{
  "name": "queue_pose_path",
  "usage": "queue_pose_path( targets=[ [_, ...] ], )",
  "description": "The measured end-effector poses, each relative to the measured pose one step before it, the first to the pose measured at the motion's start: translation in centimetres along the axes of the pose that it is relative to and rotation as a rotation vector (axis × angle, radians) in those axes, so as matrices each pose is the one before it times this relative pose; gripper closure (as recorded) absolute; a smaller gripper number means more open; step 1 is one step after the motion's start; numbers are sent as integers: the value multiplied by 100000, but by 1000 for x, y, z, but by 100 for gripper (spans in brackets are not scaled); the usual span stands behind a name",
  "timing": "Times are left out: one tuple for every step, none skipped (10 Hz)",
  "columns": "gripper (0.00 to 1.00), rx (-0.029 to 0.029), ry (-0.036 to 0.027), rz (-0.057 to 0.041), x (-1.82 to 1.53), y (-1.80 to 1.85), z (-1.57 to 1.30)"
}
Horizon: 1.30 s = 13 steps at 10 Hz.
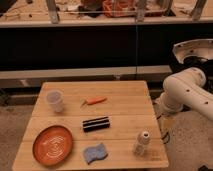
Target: Knock the bottle over
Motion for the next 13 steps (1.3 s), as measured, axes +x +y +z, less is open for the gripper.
queue_pose_path(
  targets=[
    [20,-439,285,-270,-115,733,124],
    [20,-335,-36,-498,-291,540,91],
    [20,-262,-40,-478,-190,300,88],
    [20,-390,-70,-608,-277,216,117],
    [20,-374,-34,-831,-352,171,125],
    [20,-657,-134,-941,-513,587,131],
    [20,-329,88,-176,-65,276,57],
    [20,-414,1,-408,-206,292,85],
    [20,-178,-278,-659,-359,152,65],
    [20,-352,-211,-512,-227,369,177],
    [20,-265,-227,-530,-367,589,114],
    [20,-402,-49,-339,-199,430,109],
    [20,-360,-352,-610,-412,286,96]
  ],
)
